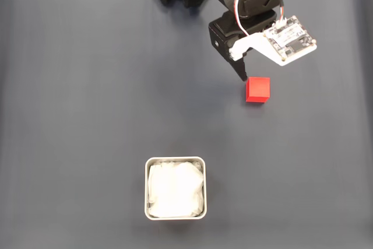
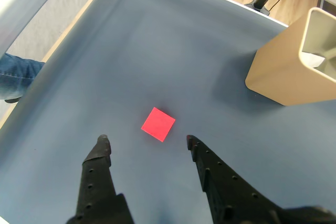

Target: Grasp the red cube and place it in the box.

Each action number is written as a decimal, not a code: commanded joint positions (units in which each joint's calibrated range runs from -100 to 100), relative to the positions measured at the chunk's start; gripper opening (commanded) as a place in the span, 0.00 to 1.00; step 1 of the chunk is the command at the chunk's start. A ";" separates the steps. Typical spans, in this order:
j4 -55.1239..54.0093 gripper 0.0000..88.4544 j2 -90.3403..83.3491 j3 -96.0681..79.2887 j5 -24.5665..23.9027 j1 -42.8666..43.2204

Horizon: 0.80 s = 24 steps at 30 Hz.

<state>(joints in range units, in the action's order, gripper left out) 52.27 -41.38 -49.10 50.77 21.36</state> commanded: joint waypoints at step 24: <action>-11.53 0.41 8.02 -5.56 -1.03 0.65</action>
<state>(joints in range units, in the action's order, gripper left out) 42.48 -33.30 -54.88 50.13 21.44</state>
